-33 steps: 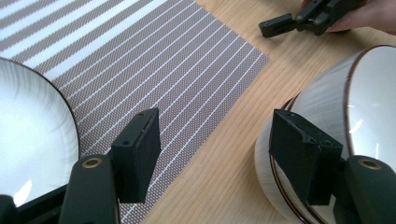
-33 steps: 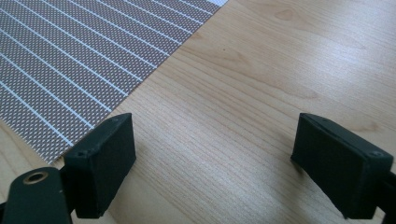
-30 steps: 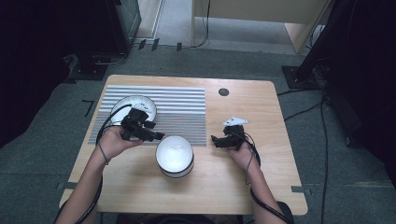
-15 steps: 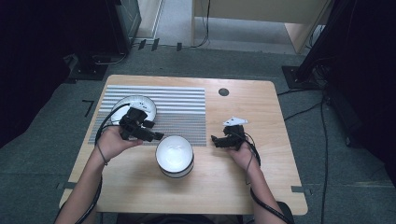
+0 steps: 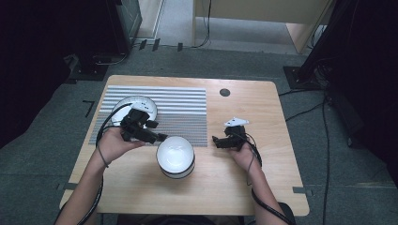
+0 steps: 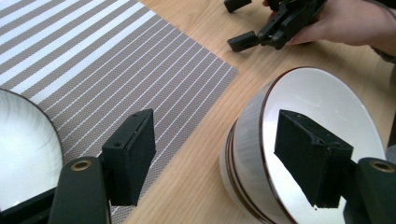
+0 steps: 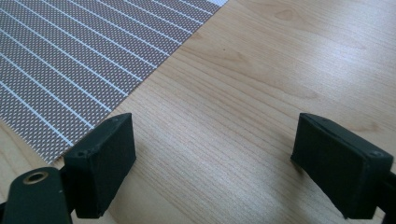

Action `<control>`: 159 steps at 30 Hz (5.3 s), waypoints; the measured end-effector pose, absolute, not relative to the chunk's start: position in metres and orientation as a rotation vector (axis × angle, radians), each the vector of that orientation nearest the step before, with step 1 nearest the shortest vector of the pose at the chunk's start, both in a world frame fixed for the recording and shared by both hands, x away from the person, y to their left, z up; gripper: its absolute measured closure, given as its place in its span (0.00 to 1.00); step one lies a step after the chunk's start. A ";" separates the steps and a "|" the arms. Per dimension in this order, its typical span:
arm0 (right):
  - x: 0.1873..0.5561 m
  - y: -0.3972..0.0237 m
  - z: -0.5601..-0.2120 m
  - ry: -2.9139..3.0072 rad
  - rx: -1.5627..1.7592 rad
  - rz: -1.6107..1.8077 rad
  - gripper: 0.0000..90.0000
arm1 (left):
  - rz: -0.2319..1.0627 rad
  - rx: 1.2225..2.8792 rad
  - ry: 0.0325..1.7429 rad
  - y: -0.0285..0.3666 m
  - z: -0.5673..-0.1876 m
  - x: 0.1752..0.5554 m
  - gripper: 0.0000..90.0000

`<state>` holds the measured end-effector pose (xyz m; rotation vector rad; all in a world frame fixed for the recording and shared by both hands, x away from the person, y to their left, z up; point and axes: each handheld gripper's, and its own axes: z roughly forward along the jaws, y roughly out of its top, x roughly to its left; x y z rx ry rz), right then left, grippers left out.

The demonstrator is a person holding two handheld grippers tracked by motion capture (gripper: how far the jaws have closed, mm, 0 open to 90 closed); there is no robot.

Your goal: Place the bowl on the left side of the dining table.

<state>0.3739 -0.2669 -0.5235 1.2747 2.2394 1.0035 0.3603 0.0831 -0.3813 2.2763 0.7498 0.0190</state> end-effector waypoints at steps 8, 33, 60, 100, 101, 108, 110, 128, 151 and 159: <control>0.374 -0.267 -0.523 2.240 1.275 1.003 0.14 | -0.021 2.300 0.706 0.075 -0.388 0.359 0.30; 0.374 -0.267 -0.523 2.240 1.274 1.003 0.14 | -0.077 2.344 0.671 0.056 -0.412 0.359 0.46; 0.374 -0.267 -0.523 2.239 1.275 1.003 0.14 | -0.241 2.301 0.771 0.053 -0.428 0.367 0.79; 0.373 -0.266 -0.523 2.230 1.284 1.002 0.14 | -0.257 2.237 0.715 0.073 -0.403 0.372 0.86; 0.373 -0.266 -0.523 2.230 1.284 1.002 0.14 | -0.255 2.237 0.717 0.074 -0.402 0.372 0.86; 0.372 -0.266 -0.523 2.230 1.288 1.003 0.14 | -0.240 2.223 0.733 0.081 -0.397 0.373 0.86; 0.372 -0.266 -0.523 2.230 1.287 1.003 0.14 | -0.236 2.224 0.731 0.082 -0.397 0.373 0.87; 0.373 -0.266 -0.523 2.230 1.286 1.003 0.14 | -0.221 2.197 0.765 0.094 -0.390 0.375 0.87; 0.373 -0.266 -0.523 2.230 1.285 1.003 0.14 | -0.206 2.158 0.833 0.116 -0.391 0.384 0.87; 0.373 -0.266 -0.523 2.231 1.284 1.002 0.14 | -0.206 2.160 0.864 0.122 -0.395 0.389 0.88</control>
